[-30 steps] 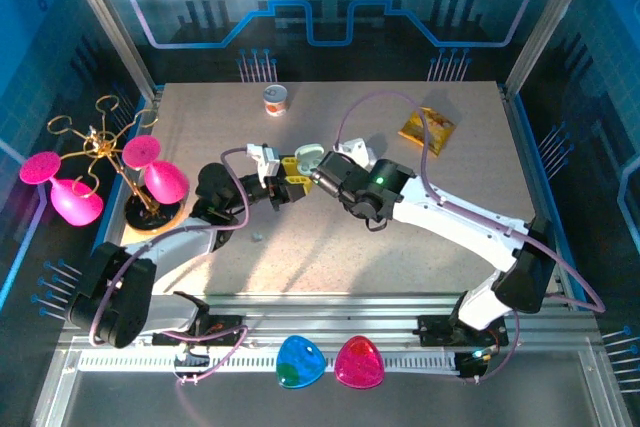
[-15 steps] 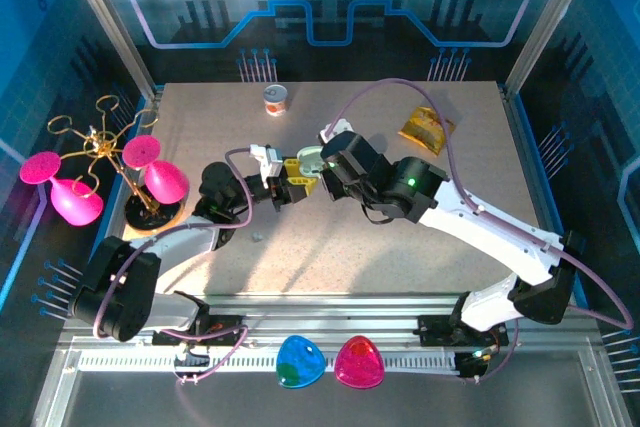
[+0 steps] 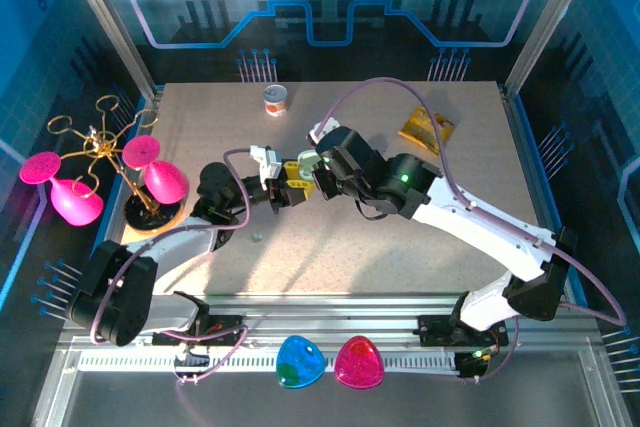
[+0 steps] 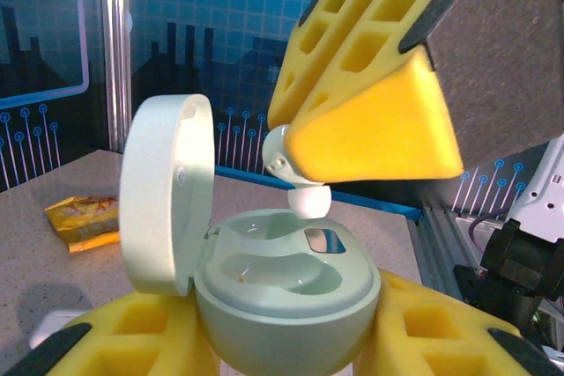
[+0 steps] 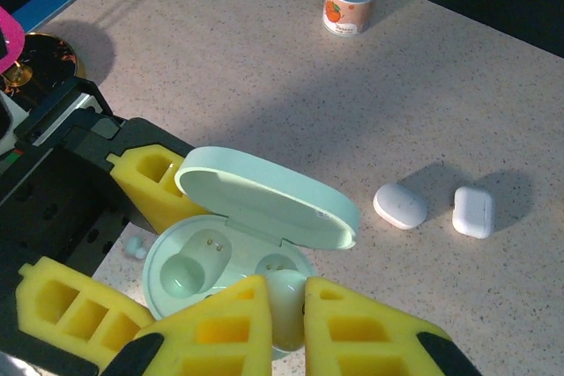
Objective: Insert wireless bluetooth earbuds into charging case
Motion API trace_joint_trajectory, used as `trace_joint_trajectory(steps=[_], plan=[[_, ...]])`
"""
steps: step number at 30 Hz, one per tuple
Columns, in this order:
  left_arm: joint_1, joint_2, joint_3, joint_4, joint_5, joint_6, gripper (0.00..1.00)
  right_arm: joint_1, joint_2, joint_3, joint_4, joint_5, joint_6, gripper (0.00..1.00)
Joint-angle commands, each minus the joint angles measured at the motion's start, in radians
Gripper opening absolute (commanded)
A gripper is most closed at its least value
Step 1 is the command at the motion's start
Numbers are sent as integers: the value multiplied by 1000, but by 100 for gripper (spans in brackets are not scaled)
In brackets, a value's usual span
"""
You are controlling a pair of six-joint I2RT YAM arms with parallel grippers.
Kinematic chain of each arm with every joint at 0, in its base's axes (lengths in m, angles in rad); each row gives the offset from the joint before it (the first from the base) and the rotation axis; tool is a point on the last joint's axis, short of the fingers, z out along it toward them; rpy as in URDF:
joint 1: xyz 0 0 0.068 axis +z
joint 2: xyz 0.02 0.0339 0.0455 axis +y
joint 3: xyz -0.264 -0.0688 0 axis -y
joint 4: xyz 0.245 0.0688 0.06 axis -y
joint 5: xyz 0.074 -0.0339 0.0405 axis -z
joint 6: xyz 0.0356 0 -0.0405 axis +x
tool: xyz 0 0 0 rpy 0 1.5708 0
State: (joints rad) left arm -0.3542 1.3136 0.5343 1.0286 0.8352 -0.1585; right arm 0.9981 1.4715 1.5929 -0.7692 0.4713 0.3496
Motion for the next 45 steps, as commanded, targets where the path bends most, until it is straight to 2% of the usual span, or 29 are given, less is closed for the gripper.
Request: trace_joint_trajectory(steps=[1,14,22,28,32,40,45], plan=[[9,-32,22,21,30,-16,31,-12,14,20,5,22,-21,7],[9,-33,24,27,30,-23,31,-12,13,11,-12,19,-59,7],[9,-25,26,51,32,-39,31,-8,20,8,3,-58,-95,8],[9,-28,26,51,33,-39,31,-6,15,10,5,-108,-113,15],[9,-30,26,55,34,-40,31,-7,0,11,16,-106,-110,28],[9,-28,26,68,39,-46,31,-19,-43,-4,58,-99,-100,32],[10,-22,16,89,39,-33,31,-36,-134,-86,165,-150,-89,42]])
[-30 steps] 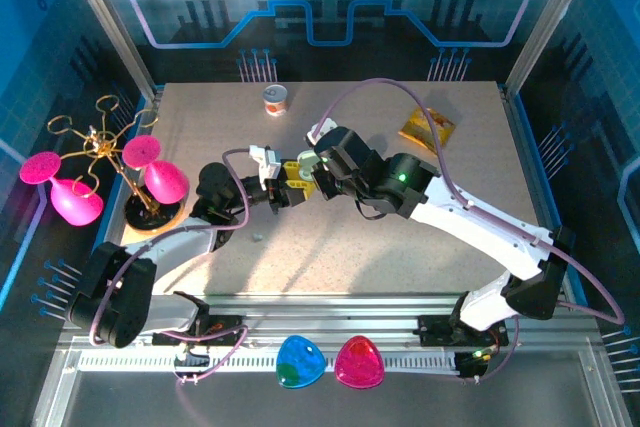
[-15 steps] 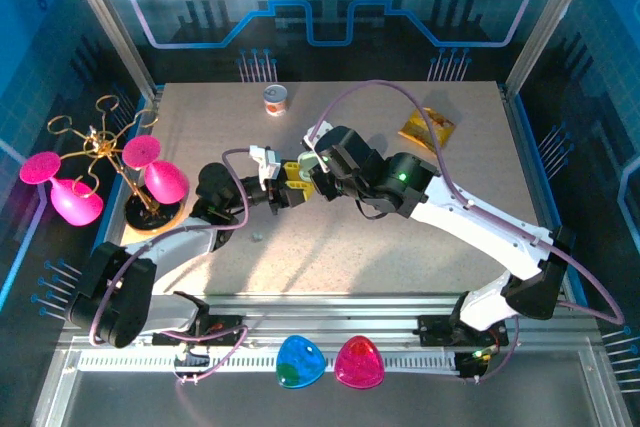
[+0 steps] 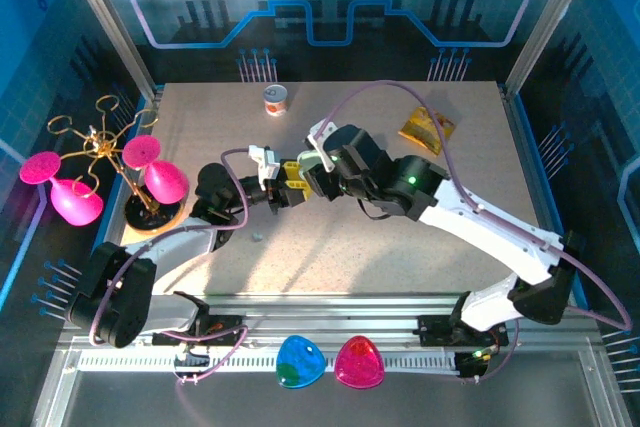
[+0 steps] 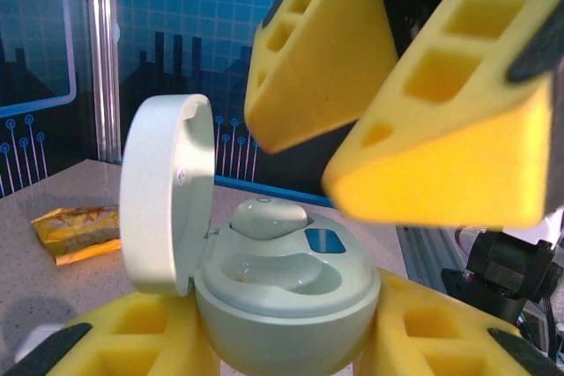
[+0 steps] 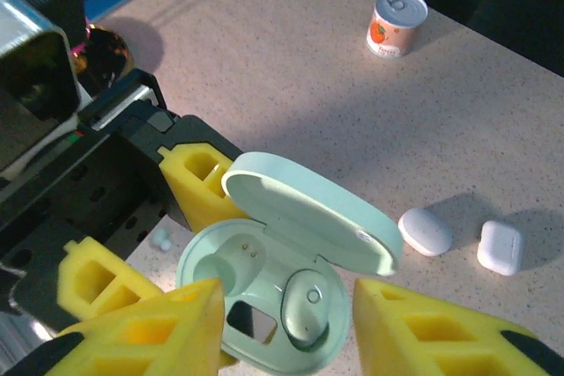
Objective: Insert wireless bluetooth earbuds into charging case
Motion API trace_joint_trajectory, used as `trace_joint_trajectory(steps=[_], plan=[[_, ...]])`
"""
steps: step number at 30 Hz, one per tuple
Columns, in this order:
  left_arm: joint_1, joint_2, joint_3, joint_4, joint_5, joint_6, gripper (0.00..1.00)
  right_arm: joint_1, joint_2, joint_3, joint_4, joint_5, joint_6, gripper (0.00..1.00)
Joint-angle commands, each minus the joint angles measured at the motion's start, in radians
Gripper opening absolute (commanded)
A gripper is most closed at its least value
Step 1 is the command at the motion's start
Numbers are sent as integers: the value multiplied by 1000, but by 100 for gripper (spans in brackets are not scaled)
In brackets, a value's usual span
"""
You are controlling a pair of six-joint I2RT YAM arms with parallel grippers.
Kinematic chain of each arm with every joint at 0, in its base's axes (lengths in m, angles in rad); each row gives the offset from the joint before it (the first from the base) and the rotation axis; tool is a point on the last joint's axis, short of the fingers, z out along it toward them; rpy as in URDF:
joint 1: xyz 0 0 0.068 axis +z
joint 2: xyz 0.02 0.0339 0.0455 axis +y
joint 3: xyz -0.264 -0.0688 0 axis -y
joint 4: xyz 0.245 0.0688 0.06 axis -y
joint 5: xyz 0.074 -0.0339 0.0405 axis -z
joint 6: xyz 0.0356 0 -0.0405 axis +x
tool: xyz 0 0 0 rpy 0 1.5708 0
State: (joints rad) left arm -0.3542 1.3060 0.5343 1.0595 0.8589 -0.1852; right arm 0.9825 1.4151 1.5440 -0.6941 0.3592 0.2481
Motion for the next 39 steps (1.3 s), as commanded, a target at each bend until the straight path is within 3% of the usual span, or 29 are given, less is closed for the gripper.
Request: trace_joint_trajectory(steps=[1,7,12,17,23,29,39], plan=[[9,-13,14,62,16,-4,31,-28,-97,-57,109,-55,20,44],[11,-15,10,80,6,2,31,-97,-256,-244,259,-130,91,47],[14,-42,10,79,-14,8,31,-219,-410,-470,363,-214,233,49],[14,-69,14,78,-29,4,31,-293,-428,-641,451,-278,334,49],[14,-117,12,76,-41,-10,31,-287,-216,-720,620,-408,383,49],[14,-171,16,10,-65,2,31,-220,92,-631,748,-513,413,47],[12,-192,58,9,-78,-19,31,-80,482,-267,548,-453,347,41]])
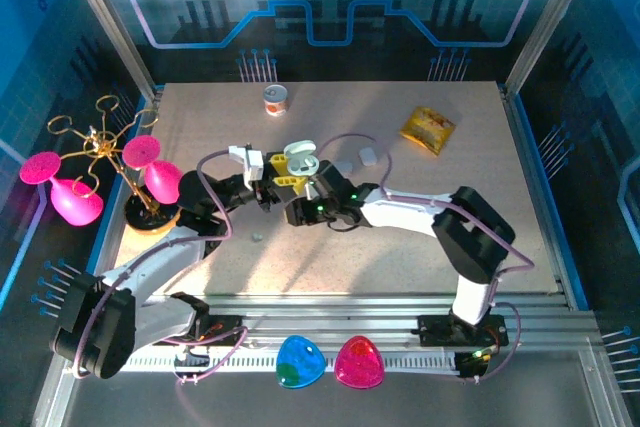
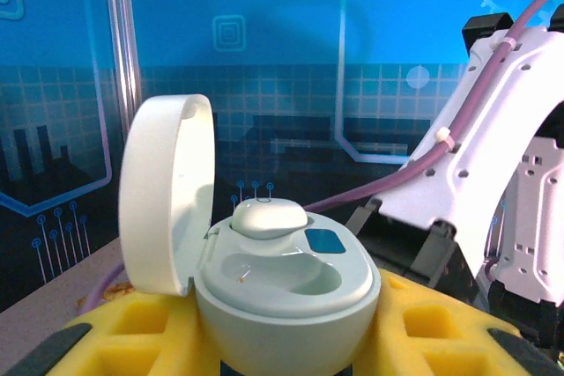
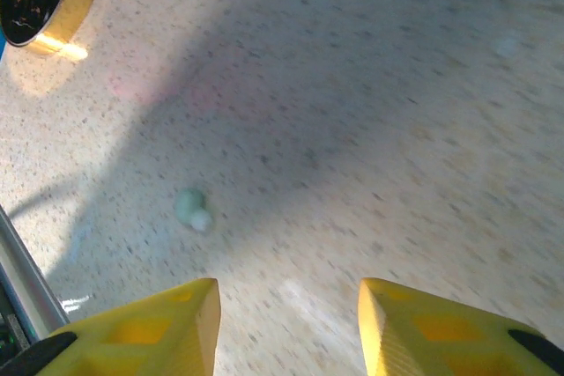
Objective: Insert wireless bluetooth earbuds into charging case
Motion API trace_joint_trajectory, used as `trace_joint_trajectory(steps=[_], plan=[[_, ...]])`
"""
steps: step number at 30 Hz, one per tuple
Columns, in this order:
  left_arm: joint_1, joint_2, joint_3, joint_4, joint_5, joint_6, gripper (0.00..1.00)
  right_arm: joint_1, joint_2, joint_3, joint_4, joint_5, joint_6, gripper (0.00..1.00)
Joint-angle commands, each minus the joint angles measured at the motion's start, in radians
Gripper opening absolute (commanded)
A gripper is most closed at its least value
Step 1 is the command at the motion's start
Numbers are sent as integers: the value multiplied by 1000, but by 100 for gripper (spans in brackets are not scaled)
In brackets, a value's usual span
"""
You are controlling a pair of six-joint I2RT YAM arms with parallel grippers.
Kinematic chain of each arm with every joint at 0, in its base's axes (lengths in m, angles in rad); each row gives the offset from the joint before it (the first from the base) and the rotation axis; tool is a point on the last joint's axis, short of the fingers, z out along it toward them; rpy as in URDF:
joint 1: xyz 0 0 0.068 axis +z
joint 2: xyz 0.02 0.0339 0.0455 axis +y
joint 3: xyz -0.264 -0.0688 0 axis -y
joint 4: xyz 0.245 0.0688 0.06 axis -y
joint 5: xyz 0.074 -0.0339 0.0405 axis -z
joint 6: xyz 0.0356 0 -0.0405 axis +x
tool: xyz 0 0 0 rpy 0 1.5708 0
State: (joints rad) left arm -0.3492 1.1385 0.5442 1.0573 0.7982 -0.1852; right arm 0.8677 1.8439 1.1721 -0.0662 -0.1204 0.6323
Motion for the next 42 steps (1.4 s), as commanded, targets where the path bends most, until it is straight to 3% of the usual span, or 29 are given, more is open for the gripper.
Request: trace_joint_trajectory(steps=[1,12,27,34,42], plan=[[7,-25,53,10,-18,-20,31,45,81,142,-115,44,-53,40],[8,-70,103,-71,-30,7,31,149,330,491,-408,184,-182,35],[8,-59,102,-77,-27,14,31,243,538,813,-668,307,-247,32],[9,-68,100,-95,-28,26,31,249,589,885,-718,306,-254,31],[7,-70,100,-111,-25,34,31,239,603,900,-731,313,-244,21]])
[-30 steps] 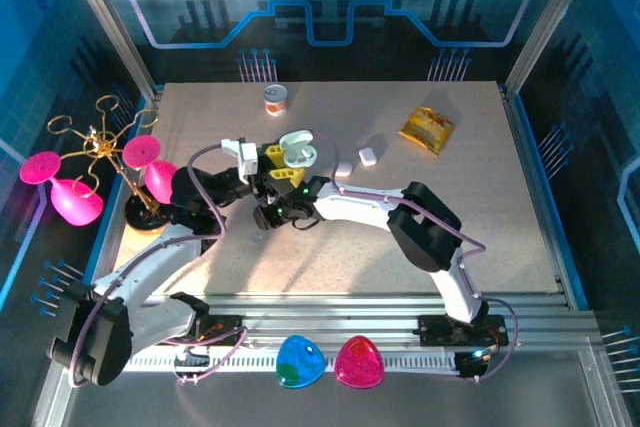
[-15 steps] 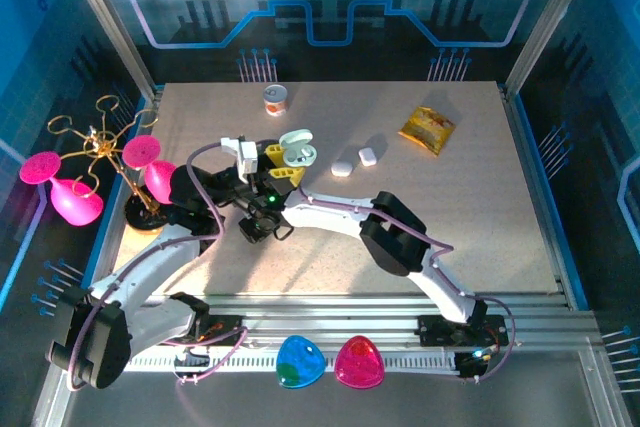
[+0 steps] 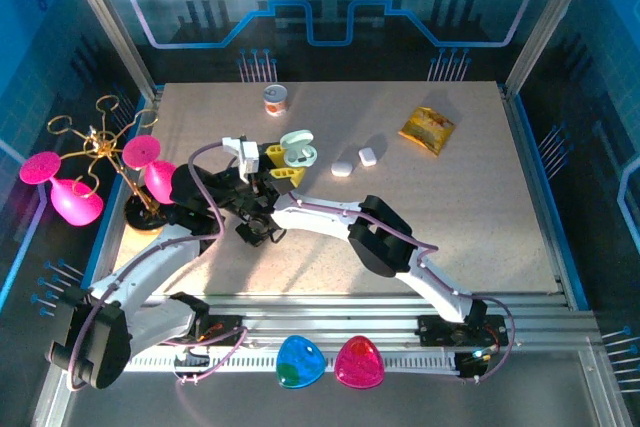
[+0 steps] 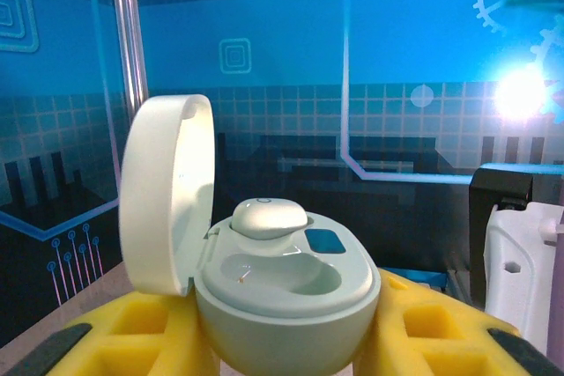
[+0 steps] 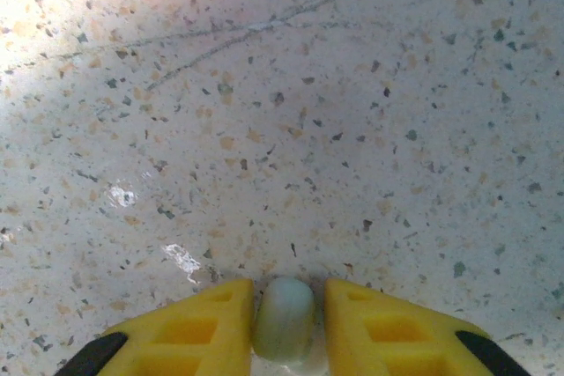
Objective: Insert wireless bluetooth earbuds into charging case
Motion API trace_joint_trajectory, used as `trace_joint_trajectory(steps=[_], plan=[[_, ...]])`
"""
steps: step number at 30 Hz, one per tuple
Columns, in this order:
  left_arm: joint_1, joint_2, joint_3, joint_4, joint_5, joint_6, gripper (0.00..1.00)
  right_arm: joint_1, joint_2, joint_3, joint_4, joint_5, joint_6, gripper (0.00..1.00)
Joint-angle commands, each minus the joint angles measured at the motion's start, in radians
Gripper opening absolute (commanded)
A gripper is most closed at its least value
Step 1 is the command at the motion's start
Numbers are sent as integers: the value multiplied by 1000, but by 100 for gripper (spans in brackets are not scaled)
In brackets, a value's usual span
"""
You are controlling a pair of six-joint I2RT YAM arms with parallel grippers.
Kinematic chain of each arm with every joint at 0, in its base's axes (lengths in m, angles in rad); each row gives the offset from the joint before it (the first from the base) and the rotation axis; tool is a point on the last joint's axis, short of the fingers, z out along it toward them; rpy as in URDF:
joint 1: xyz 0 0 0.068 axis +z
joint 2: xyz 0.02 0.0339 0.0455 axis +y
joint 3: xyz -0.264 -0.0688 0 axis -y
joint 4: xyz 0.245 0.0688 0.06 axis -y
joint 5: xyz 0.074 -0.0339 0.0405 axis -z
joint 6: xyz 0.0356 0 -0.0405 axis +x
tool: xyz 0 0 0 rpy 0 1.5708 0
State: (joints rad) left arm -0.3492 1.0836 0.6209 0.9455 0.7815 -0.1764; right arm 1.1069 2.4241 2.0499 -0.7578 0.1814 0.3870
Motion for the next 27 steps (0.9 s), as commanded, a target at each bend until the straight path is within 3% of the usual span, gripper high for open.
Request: trace_joint_trajectory(steps=[1,11,19,27], plan=[[8,-15,23,-1,-8,26,31,-2,22,21,-40,9,3,19],[8,-14,25,-15,-12,37,31,-22,-83,-104,38,2,27,14],[7,-11,25,3,-25,33,31,-80,-399,-521,289,-4,114,13],[6,42,17,106,-52,-4,31,-200,-758,-939,446,51,236,13]])
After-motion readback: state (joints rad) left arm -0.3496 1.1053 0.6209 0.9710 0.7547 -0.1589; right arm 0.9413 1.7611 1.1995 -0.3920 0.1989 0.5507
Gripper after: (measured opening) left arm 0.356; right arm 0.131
